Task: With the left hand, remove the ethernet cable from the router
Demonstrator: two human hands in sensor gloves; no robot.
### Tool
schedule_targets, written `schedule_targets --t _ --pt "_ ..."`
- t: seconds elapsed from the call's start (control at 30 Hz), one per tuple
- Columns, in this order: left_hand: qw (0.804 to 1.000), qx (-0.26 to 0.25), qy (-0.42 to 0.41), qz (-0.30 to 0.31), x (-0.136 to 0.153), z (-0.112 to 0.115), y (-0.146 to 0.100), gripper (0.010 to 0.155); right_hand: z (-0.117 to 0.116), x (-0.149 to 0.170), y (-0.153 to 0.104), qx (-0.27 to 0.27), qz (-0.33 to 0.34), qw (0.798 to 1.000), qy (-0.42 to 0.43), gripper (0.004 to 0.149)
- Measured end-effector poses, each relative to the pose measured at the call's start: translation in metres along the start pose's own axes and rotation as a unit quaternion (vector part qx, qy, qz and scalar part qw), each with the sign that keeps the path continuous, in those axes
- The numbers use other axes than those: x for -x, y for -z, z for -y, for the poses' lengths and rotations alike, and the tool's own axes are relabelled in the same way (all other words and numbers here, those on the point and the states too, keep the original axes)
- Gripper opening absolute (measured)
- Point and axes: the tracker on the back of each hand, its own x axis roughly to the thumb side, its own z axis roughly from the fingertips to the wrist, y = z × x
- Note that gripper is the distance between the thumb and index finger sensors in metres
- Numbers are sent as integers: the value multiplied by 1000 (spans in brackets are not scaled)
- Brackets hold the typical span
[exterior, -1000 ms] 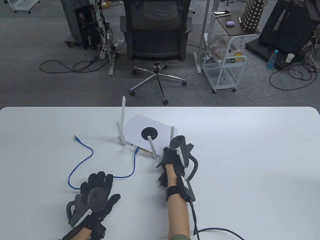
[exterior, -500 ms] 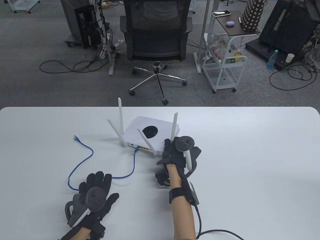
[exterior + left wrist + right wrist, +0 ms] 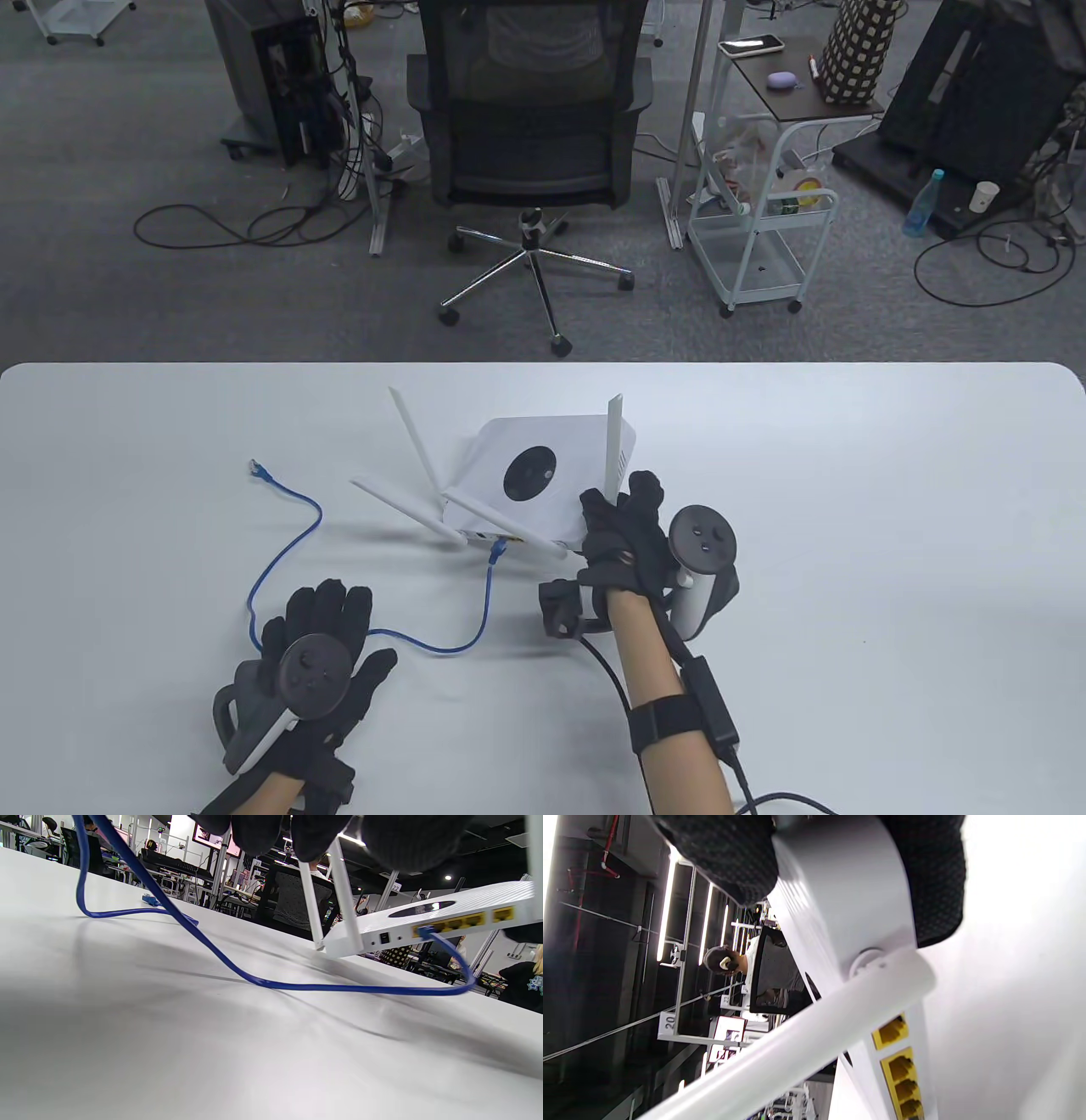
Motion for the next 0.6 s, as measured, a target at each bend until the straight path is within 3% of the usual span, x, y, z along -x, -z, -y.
schedule_targets --t 0.3,0.6 --pt "1000 -1 -5 10 -1 1 -1 70 43 5 -65 -35 13 997 67 78" --pt "1000 6 -2 15 -4 4 -2 70 32 51 -100 -18 -14 985 172 78"
